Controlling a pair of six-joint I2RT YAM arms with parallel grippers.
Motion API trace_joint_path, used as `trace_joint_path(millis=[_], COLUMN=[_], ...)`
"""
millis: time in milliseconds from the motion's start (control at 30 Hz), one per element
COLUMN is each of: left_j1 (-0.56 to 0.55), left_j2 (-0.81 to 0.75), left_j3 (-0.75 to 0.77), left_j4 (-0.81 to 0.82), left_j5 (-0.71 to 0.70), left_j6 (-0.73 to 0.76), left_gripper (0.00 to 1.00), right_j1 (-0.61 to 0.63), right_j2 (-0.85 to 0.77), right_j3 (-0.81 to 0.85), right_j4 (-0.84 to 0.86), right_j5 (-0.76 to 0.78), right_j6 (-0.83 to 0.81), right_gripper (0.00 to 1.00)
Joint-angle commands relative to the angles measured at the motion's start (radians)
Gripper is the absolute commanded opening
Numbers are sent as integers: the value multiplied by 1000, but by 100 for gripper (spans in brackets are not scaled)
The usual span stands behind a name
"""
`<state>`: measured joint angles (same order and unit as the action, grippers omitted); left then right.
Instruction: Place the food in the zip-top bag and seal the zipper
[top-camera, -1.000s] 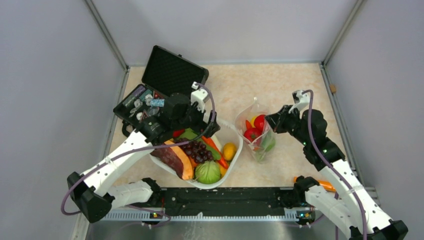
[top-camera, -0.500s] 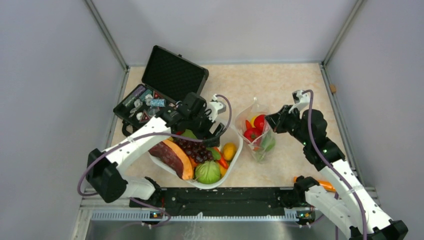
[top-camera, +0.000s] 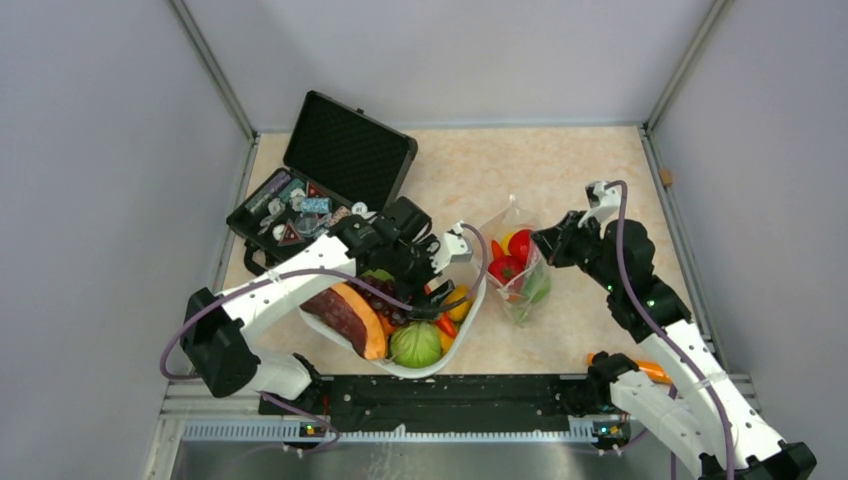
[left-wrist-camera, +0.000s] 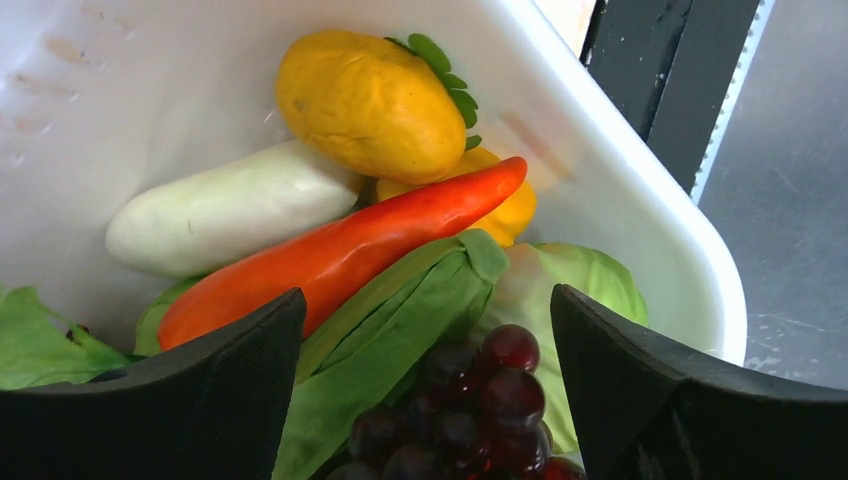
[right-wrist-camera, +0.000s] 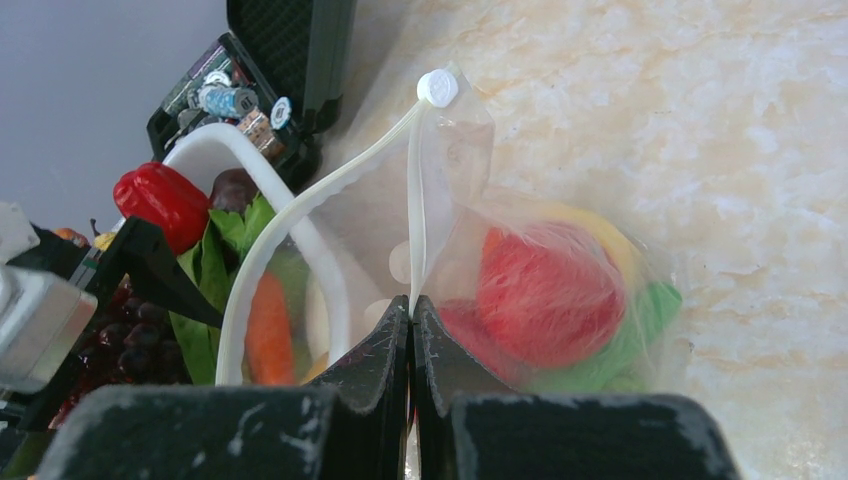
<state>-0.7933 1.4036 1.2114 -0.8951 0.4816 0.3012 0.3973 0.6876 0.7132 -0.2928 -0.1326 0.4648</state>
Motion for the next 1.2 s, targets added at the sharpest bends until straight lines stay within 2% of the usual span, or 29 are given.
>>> trace_joint_path(millis=[0,200,333,433,533,800,867,967,1067,1167], left_j1=[-38,-88,-93,-98,-98,-96,-94,-74,-46,-14], left_j2=[3,60,72,73,48,-99,-141,-200,-239,-274], left_j3=[-11,3,-14,-17,-23,-77,-95,-124,-129,-133], left_j4=[46,30,41,52,79,273,328,413,464,525], left_j5=[-78,-169,-230,-272,-286,-446,-515,-525,-493,-379], left_j6=[85,99,93,81,72,-13,-31,-48,-84,-145], left_gripper=[90,84,75,58,33,8,7,8,9,9], right_j1=[4,4,4,3,3,4,4,3,4,4], right_j2=[-1,-1,-6,-7,-6,-8,-10,-14,-16,-16], right_j3=[25,26,22,23,25,25,25,28,26,25], right_j4=[31,23,17,17,17,9,9,3,7,9], right_j5=[-1,0,10,10,16,32,33,39,42,39], right_j6=[-3,-6,-5,-5,-4,6,9,9,11,14], right_gripper=[0,0,0,0,0,0,0,0,0,0])
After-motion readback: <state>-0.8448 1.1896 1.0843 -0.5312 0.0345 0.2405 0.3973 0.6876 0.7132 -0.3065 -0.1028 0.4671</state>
